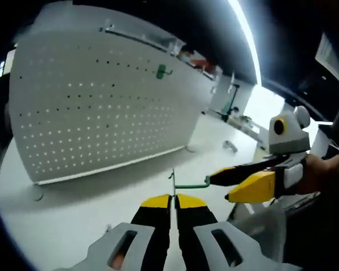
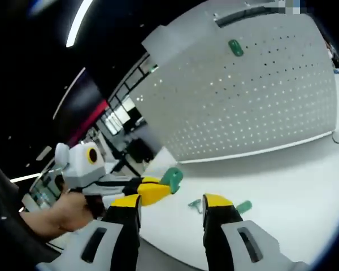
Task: Insert the hook assembly into the mounting plate slot until the hook locks in place.
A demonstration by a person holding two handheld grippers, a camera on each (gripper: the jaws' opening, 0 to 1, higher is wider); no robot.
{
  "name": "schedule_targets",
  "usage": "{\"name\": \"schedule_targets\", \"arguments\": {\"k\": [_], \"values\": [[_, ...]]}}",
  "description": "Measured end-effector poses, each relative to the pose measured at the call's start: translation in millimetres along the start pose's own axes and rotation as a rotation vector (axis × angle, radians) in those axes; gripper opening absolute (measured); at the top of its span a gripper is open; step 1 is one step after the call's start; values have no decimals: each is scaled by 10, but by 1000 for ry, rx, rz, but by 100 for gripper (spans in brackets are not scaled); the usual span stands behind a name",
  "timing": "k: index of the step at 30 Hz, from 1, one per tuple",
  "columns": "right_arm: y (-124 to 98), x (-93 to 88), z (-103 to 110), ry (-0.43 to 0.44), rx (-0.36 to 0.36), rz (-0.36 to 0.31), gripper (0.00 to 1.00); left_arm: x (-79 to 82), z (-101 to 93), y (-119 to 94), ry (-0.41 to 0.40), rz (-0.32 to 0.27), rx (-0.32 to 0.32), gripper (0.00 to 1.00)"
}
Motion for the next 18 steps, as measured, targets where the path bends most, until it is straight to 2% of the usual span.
{"name": "schedule_targets", "arguments": {"k": [3, 5, 9, 14, 18], "values": [[55, 32, -5, 68, 20, -24, 40, 31, -50, -10, 9, -37, 2, 2], [76, 58, -4, 125, 30, -47, 38, 75, -86, -24, 68, -79, 21, 2], [94, 110, 20, 234, 79, -90, 27, 105, -146, -38, 91, -104, 38, 2], [101, 138, 35, 218, 80, -92, 25, 128, -162, -41, 87, -132, 40, 2], [107, 160, 55, 248, 100, -111, 23, 172, -190, -86, 91, -176, 59, 2]]}}
Point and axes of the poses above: the point that each gripper's makers call its tool centre point, and the gripper's own axes: y roughly forward along the fingers, z roughly to its left, x roughly out of its top, the point moved 9 cm from there along -y, roughly backward along the fingers, and after that the axes turned 2 degrees about x, right-handed, at the moved point
